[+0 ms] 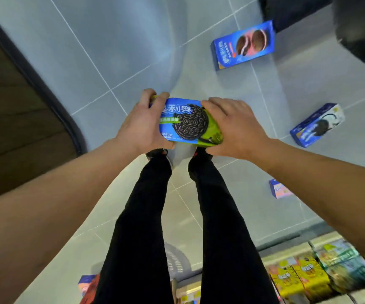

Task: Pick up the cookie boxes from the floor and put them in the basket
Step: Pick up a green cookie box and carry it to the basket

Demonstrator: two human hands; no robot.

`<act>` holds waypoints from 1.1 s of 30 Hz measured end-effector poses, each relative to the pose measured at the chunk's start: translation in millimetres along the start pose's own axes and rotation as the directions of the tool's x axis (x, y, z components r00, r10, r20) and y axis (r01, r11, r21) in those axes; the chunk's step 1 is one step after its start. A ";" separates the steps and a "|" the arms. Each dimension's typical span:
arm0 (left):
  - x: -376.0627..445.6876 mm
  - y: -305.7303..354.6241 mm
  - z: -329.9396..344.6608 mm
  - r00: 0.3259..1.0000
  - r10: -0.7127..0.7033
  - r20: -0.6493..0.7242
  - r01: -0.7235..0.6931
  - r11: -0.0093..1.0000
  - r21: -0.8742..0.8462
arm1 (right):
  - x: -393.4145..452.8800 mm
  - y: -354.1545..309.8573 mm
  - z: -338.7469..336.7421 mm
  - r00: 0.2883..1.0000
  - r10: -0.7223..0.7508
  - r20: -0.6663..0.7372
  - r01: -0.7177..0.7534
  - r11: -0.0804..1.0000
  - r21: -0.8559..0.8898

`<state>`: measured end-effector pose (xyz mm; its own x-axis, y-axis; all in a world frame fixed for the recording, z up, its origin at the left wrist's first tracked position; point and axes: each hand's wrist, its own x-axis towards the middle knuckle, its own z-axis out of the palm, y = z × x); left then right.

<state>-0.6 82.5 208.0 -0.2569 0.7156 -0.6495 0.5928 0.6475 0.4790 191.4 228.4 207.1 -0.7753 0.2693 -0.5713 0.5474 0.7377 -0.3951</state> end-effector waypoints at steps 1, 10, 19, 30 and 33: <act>-14.4 15.2 -16.3 1.000 -0.024 0.019 0.024 1.000 0.007 | -14.7 -7.0 -19.6 1.000 -0.003 0.009 0.003 1.000 0.009; -148.3 166.7 -168.9 0.983 -0.183 0.029 0.183 0.983 0.003 | -166.9 -77.3 -193.6 0.948 -0.137 -0.287 0.087 0.980 -0.179; -232.1 220.1 -206.4 0.972 -0.192 0.139 0.234 0.869 -0.436 | -244.6 -95.5 -274.3 0.820 -0.228 -0.526 0.122 0.966 -0.228; -284.9 241.7 -203.1 0.906 -0.037 -0.422 -0.272 0.712 -0.648 | -280.4 -110.2 -286.2 0.779 0.141 -0.611 0.149 0.905 0.398; -280.6 238.5 -209.7 0.908 -0.031 -0.419 -0.291 0.672 -0.681 | -282.4 -125.4 -278.0 0.674 0.375 -0.636 0.109 0.801 0.588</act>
<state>52.7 91.1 628.4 -0.5712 0.7390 -0.3573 -0.0471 0.4051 0.9131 254.1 232.0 617.9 -0.5177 0.8522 -0.0760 0.5393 0.2561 -0.8023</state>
